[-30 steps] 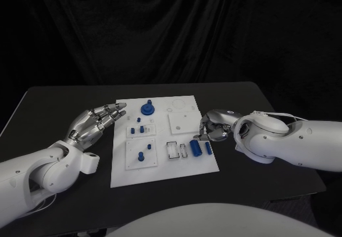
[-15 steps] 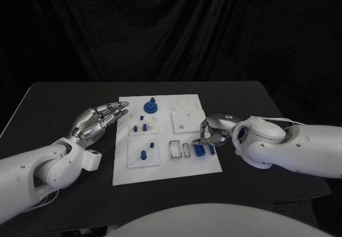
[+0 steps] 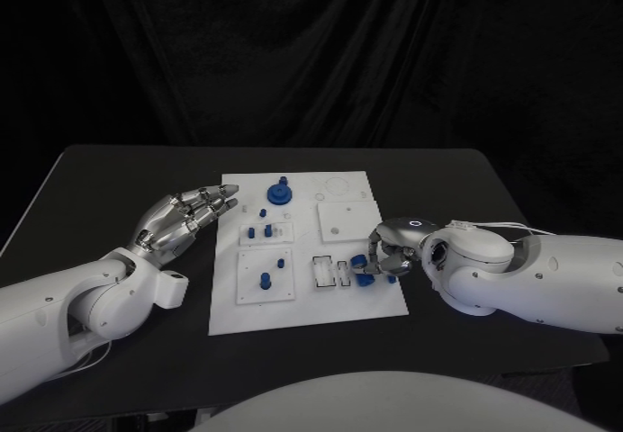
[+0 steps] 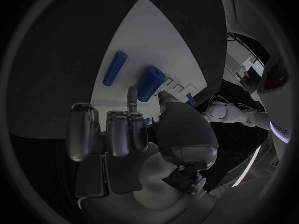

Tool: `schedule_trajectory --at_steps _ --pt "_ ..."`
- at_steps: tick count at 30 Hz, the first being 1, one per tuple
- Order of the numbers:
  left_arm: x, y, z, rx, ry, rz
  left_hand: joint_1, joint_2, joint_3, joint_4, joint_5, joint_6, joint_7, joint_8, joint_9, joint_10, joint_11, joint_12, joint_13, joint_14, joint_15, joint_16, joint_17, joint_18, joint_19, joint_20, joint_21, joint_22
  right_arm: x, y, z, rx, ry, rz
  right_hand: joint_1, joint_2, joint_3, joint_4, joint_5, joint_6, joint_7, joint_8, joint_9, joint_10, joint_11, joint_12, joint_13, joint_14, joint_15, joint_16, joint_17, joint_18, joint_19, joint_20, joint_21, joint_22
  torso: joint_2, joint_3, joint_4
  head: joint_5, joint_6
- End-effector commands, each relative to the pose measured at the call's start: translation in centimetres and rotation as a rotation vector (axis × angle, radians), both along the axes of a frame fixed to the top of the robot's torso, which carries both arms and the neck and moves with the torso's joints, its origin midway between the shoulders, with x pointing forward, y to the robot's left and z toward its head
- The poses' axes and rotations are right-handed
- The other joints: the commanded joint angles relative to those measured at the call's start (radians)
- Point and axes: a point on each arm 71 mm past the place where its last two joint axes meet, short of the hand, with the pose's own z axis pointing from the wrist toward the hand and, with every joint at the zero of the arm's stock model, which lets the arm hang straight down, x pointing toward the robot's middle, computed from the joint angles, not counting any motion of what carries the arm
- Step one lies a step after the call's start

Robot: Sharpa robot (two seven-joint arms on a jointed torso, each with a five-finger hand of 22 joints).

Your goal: Assemble the parts on the task board

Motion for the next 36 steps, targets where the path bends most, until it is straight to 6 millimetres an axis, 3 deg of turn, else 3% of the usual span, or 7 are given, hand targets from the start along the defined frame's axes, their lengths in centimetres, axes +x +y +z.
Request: schedule_trajectory --at_steps 1,13,20,21,26,29,36 --pt "-0.1 0.0 0.9 -0.099 -0.106 -0.004 0.006 0.001 0.004 0.000 0.004 0.007 0.026 0.002 0.001 -0.002 0.007 0.005 0.002 0.005 0.005 0.006 0.001 -0.001 -0.001 0.009 0.002 0.001 -0.1 -0.3 -0.5 -0.090 0.017 -0.004 -0.012 0.002 -0.005 -0.001 0.004 0.007 -0.006 0.005 0.002 0.102 -0.009 0.003 0.263 0.086 -0.008 -0.004 0.165 -0.009 0.051 -0.007 -0.006 0.204 0.001 0.0005 -0.0010 0.005 0.000" --pt "-0.1 -0.2 0.5 -0.096 -0.085 -0.018 0.005 0.003 0.008 -0.001 0.005 0.010 0.028 0.003 0.002 0.003 0.014 0.010 0.002 0.011 0.012 0.013 0.002 -0.001 0.000 0.014 0.002 0.001 0.3 0.1 -1.4 -0.126 0.033 0.010 0.023 -0.003 0.016 -0.009 0.061 0.017 -0.012 -0.001 0.022 0.102 -0.014 0.003 0.263 0.082 -0.013 -0.015 0.146 -0.005 0.045 -0.012 -0.019 0.199 0.001 0.0008 -0.0010 0.009 0.000" --pt "-0.2 -0.2 0.3 -0.093 -0.073 -0.023 0.005 0.003 0.010 -0.002 0.005 0.009 0.029 0.003 0.002 0.005 0.017 0.013 0.002 0.013 0.014 0.016 0.002 -0.002 0.001 0.017 0.002 0.001 0.4 0.6 -1.7 -0.092 0.046 0.017 0.082 -0.005 0.044 -0.026 0.143 0.017 -0.013 -0.013 0.040 0.102 -0.016 0.003 0.263 0.079 -0.015 -0.025 0.129 -0.003 0.041 -0.014 -0.028 0.196 0.001 0.0009 -0.0008 0.013 0.000" --pt "-0.2 -0.2 0.3 -0.093 -0.072 -0.023 0.005 0.003 0.010 -0.002 0.005 0.009 0.029 0.003 0.002 0.005 0.017 0.013 0.002 0.013 0.014 0.016 0.002 -0.002 0.001 0.017 0.002 0.001 0.4 0.6 -1.7 -0.089 0.047 0.018 0.108 -0.006 0.058 -0.040 0.195 0.017 -0.015 -0.016 0.044 0.102 -0.017 0.003 0.263 0.079 -0.017 -0.026 0.128 -0.003 0.041 -0.015 -0.029 0.195 0.001 0.0008 -0.0010 0.014 0.000" --pt "-0.2 -0.3 0.2 -0.091 -0.066 -0.026 0.005 0.004 0.011 -0.003 0.005 0.009 0.029 0.003 0.002 0.007 0.019 0.015 0.003 0.015 0.016 0.018 0.003 -0.002 0.001 0.018 0.002 0.001 0.5 0.9 -1.6 -0.040 0.027 0.030 0.171 -0.012 0.102 -0.080 0.326 0.033 -0.025 -0.015 0.057 0.102 -0.026 0.003 0.263 0.080 -0.024 -0.025 0.131 -0.004 0.043 -0.020 -0.023 0.197 0.001 0.0008 -0.0004 0.016 0.000" --pt "-0.3 -0.2 0.1 -0.090 -0.062 -0.026 0.005 0.004 0.011 -0.003 0.005 0.010 0.030 0.003 0.002 0.008 0.020 0.016 0.003 0.017 0.017 0.020 0.003 -0.002 0.001 0.019 0.002 0.001 0.6 1.1 -1.3 0.016 -0.003 0.035 0.184 -0.013 0.162 -0.088 0.495 0.076 -0.042 -0.005 0.077 0.102 -0.041 0.003 0.263 0.080 -0.035 -0.028 0.126 -0.007 0.047 -0.032 -0.012 0.201 0.001 0.0009 -0.0005 0.019 0.000" --pt "-0.4 -0.2 -0.1 -0.088 -0.054 -0.028 0.005 0.004 0.012 -0.003 0.005 0.010 0.030 0.003 0.002 0.009 0.022 0.018 0.003 0.018 0.018 0.021 0.003 -0.002 0.001 0.020 0.002 0.000 0.3 1.8 -0.1 0.181 -0.091 0.047 0.126 -0.020 0.217 -0.044 0.571 0.132 -0.057 -0.006 0.106 0.102 -0.053 0.003 0.263 0.076 -0.048 -0.043 0.095 -0.010 0.050 -0.042 0.001 0.205 0.001 0.0009 -0.0007 0.023 0.000"
